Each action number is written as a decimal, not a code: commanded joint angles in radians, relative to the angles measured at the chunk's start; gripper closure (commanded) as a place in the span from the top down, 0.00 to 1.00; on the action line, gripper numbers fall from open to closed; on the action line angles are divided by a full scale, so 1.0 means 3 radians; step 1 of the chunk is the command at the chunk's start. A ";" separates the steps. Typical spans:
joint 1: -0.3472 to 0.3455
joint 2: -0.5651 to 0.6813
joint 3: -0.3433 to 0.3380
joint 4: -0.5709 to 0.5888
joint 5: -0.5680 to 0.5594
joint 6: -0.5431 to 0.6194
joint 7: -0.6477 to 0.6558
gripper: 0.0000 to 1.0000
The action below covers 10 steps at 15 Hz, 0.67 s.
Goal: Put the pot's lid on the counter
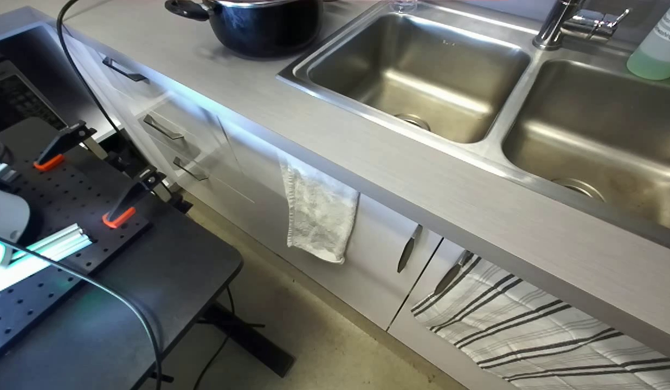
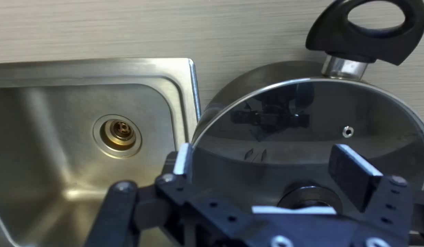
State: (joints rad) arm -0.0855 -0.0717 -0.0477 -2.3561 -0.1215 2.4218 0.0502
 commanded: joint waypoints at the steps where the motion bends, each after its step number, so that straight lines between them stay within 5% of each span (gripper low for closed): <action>1: 0.0048 0.0333 0.0006 0.0326 -0.0012 0.0025 0.0001 1.00; 10: 0.0169 0.0802 0.0032 0.0790 0.0024 0.0010 -0.0039 1.00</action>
State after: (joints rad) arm -0.0419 0.1242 -0.0404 -2.1737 -0.1207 2.4227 0.0492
